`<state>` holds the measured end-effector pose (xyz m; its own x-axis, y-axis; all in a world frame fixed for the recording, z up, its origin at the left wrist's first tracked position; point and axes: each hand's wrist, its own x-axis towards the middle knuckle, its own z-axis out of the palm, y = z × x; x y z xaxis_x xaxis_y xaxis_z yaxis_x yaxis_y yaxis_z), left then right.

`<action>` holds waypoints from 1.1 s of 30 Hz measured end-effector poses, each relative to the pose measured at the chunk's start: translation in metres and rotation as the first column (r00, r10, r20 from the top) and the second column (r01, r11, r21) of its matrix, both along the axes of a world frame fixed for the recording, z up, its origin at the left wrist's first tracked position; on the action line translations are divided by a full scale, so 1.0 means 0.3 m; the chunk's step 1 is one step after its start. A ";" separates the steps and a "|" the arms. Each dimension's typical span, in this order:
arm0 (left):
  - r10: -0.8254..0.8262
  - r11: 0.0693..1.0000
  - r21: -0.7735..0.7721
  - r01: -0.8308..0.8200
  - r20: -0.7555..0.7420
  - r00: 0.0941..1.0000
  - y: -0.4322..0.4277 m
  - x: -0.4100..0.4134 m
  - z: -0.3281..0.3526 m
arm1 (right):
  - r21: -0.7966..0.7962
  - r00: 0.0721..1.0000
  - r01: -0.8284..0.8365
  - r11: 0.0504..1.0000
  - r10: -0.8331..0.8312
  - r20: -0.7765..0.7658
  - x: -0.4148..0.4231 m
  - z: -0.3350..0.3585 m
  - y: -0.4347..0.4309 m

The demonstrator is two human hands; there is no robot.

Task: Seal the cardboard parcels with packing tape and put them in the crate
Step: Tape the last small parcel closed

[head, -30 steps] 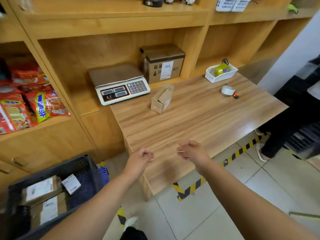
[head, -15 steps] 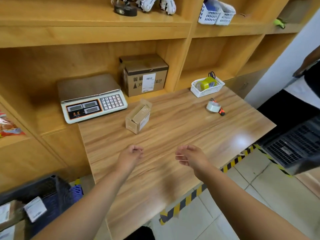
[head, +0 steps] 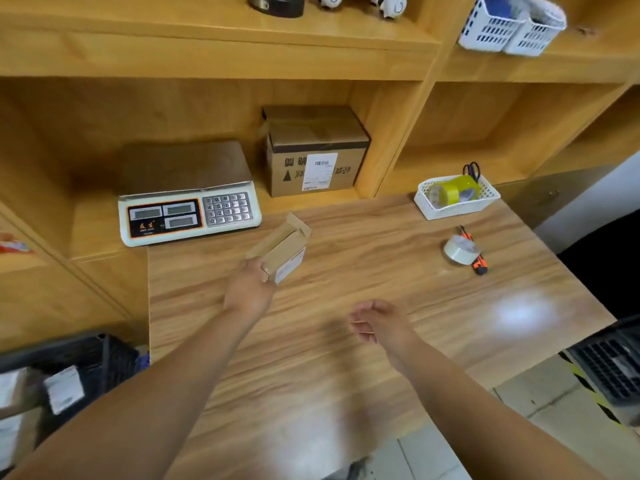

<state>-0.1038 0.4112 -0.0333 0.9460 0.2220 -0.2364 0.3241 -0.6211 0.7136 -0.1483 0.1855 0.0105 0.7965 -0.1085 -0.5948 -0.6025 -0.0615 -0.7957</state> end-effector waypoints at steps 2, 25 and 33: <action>-0.057 0.994 0.095 0.057 -0.005 0.998 0.003 0.035 -0.011 | 0.017 1.000 -0.028 0.999 0.028 -0.011 0.044 -0.018 -0.014; 0.378 0.837 0.405 -0.369 0.061 0.924 -0.367 0.168 -0.060 | -0.045 0.882 -0.470 0.881 0.468 -0.049 0.538 -0.140 -0.542; 0.437 0.861 0.257 -0.438 0.064 0.897 -0.501 0.063 -0.052 | -0.025 0.829 -0.558 0.829 0.557 -0.050 0.551 -0.148 -0.549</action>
